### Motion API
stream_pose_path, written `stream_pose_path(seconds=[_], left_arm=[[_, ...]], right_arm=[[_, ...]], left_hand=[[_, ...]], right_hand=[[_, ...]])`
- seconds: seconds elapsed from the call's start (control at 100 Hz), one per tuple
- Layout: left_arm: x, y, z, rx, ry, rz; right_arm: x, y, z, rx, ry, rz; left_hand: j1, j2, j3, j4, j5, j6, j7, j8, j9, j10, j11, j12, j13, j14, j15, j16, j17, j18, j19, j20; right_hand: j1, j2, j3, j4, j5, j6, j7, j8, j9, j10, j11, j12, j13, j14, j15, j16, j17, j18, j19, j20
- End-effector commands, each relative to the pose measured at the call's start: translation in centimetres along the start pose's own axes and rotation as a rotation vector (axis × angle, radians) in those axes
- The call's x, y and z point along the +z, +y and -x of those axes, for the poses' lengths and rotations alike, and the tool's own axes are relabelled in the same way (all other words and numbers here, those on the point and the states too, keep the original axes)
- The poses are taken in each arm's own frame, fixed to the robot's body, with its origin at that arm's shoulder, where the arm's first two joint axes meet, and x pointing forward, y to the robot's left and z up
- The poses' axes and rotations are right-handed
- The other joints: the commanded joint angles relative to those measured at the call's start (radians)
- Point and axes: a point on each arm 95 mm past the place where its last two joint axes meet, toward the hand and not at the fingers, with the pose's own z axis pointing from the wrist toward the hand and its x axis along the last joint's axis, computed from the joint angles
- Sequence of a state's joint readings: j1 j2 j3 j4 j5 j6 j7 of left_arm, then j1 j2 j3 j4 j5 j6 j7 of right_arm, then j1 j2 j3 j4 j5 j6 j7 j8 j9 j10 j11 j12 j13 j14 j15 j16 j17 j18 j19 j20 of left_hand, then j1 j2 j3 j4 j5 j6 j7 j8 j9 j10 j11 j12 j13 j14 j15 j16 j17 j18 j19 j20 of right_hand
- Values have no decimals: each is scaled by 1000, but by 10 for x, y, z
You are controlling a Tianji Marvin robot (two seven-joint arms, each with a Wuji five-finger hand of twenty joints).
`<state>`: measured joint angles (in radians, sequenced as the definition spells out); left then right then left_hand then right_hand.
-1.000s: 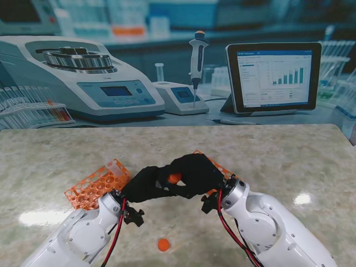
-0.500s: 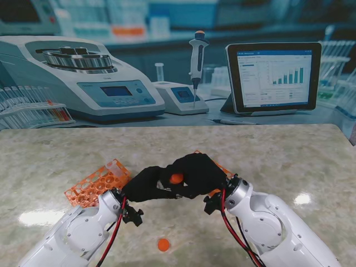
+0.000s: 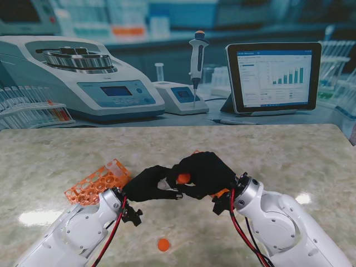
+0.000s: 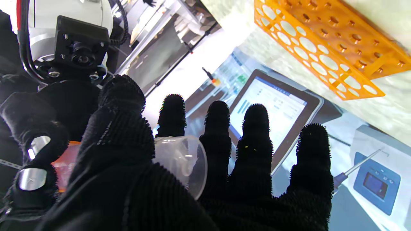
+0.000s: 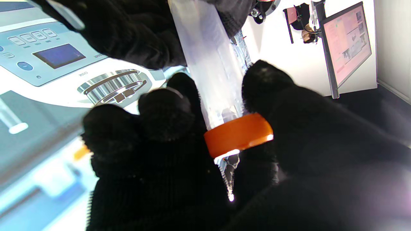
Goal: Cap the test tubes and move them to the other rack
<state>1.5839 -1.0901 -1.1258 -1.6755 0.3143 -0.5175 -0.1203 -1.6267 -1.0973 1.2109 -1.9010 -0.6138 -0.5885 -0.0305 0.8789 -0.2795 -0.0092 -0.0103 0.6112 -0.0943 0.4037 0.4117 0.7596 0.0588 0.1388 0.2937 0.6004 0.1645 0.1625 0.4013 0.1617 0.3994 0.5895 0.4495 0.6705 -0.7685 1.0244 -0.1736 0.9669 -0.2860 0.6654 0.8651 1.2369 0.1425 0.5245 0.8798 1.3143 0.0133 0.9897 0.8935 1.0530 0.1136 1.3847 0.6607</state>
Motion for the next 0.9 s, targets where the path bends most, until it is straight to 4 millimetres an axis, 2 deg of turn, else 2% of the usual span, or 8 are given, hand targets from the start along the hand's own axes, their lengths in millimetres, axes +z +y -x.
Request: stream_pose_path(seconds=[0.0, 0.21, 0.37, 0.89], left_arm=[[-1, -3, 3, 4, -19, 15], [0, -4, 7, 8, -38, 44], [0, -4, 9, 13, -47, 51], [4, -6, 20, 13, -94, 64]], right_arm=[[-1, 2, -7, 7, 12, 2], [-6, 9, -11, -2, 12, -8], [-10, 12, -13, -12, 8, -22], [-24, 20, -16, -39, -9, -56]], left_hand=[[0, 50, 4, -3, 17, -13, -36, -26, -38, 9, -23, -42, -46, 0, -32, -32, -34, 19, -73, -57], [11, 37, 5, -5, 17, -25, -56, -53, -82, 12, -37, -73, -125, -6, -62, -75, -90, -3, -184, -100], [16, 27, 5, -6, 19, -29, -80, -81, -100, 13, -45, -90, -153, -6, -72, -99, -103, -13, -263, -122], [36, 4, 9, -7, 40, -29, -81, -103, -116, 21, -52, -110, -181, -4, -81, -118, -118, -19, -338, -134]], right_hand=[[114, 128, 230, 126, 85, -1, 108, 32, 120, -224, 35, -2, -5, -43, 15, -9, 17, -32, 20, 20], [116, 131, 225, 126, 82, 1, 104, 32, 119, -218, 35, -2, -6, -41, 13, -9, 17, -31, 18, 21], [118, 133, 221, 125, 81, 4, 101, 32, 116, -219, 33, -2, -5, -41, 10, -9, 17, -30, 17, 22], [125, 139, 209, 120, 74, 11, 90, 24, 112, -213, 30, -2, -6, -38, 3, -9, 15, -30, 10, 23]])
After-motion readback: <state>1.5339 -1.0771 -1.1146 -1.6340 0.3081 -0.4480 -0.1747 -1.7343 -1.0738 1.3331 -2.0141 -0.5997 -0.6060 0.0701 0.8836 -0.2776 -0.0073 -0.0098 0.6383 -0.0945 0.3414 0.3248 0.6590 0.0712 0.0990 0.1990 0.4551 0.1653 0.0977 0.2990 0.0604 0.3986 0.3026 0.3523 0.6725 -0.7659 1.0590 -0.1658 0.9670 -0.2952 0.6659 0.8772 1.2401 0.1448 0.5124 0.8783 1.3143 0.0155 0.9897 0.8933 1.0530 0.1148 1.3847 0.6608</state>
